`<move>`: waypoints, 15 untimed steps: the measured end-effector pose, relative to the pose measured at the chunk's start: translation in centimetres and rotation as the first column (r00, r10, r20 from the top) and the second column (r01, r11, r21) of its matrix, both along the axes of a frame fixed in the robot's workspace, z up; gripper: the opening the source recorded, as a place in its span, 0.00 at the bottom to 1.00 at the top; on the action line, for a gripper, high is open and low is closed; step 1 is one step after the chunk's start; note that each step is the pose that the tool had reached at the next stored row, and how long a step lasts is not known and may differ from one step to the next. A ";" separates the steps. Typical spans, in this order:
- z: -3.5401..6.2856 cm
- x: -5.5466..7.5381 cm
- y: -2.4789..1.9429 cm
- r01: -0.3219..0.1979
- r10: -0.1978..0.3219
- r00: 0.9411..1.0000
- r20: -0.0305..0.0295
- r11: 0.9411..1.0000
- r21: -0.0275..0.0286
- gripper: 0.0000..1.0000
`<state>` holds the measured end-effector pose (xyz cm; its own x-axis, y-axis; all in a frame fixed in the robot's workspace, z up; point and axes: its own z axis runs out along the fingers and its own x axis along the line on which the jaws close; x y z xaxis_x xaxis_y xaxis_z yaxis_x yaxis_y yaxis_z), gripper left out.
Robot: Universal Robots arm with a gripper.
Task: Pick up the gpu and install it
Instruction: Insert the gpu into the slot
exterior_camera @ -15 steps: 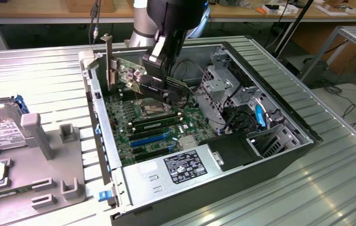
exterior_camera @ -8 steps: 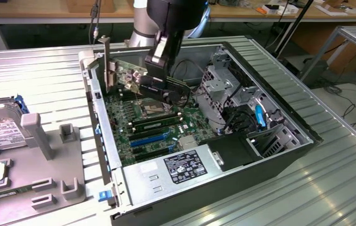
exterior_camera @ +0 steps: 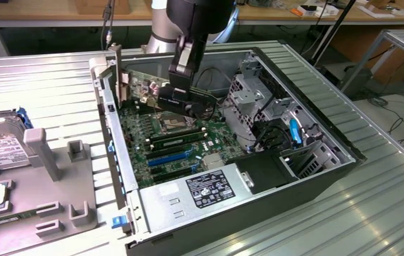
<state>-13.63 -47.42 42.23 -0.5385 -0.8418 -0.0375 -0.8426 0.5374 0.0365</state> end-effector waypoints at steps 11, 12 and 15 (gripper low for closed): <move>0.00 0.0 0.00 -0.134 0.134 0.991 0.000 0.991 0.000 0.27; 0.00 0.0 0.00 -0.143 0.143 0.990 0.000 0.990 0.000 0.27; 0.00 0.0 0.00 -0.175 0.175 0.985 0.000 0.985 0.000 0.27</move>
<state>-13.63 -47.42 42.23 -0.3827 -0.9231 -0.0375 -0.9237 0.3814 0.0365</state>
